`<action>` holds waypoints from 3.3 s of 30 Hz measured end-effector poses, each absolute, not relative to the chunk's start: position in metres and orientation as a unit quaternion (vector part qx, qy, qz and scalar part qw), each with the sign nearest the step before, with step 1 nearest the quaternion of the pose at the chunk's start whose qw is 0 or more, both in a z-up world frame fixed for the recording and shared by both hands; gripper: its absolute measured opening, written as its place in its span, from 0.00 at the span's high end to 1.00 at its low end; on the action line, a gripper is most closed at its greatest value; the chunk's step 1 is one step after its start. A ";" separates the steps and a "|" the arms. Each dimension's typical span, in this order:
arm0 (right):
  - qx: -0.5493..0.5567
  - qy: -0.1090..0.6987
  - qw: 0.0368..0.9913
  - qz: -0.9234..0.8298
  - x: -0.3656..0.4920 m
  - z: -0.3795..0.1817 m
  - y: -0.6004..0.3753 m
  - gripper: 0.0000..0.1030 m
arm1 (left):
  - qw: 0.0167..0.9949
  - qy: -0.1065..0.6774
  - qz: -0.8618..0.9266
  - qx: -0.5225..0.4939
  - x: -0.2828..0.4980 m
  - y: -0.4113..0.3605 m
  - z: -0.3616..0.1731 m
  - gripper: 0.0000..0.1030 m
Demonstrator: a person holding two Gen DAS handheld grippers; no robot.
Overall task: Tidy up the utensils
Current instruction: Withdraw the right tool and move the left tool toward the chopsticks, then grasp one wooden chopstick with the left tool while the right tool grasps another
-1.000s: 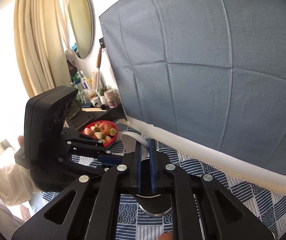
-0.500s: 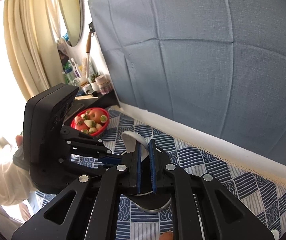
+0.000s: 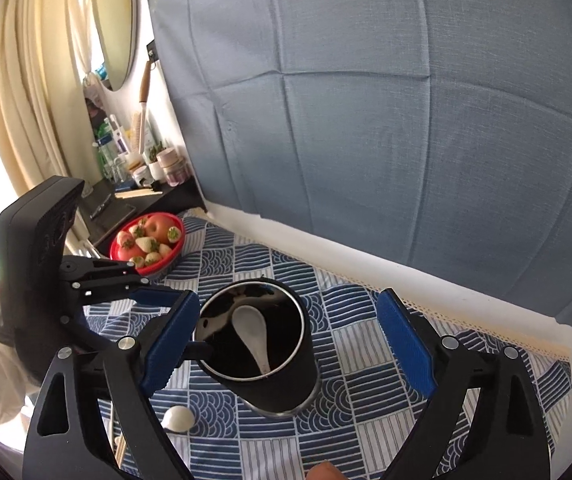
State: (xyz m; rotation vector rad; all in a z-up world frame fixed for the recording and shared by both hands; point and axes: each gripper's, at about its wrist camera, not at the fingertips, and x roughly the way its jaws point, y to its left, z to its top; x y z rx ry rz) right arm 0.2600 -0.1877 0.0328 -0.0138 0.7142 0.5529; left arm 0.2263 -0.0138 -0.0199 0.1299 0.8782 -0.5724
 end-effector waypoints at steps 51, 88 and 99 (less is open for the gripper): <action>-0.109 0.471 0.796 0.363 0.082 -0.070 -0.109 0.15 | 0.851 0.524 0.022 -0.019 0.015 0.115 -0.111 0.15; -0.151 0.533 0.734 0.393 0.154 -0.114 -0.029 0.15 | 0.781 0.610 0.113 -0.067 0.059 0.140 -0.183 0.04; -0.170 0.535 0.728 0.393 0.163 -0.122 -0.009 0.14 | 0.780 0.611 0.114 -0.071 0.052 0.136 -0.169 0.65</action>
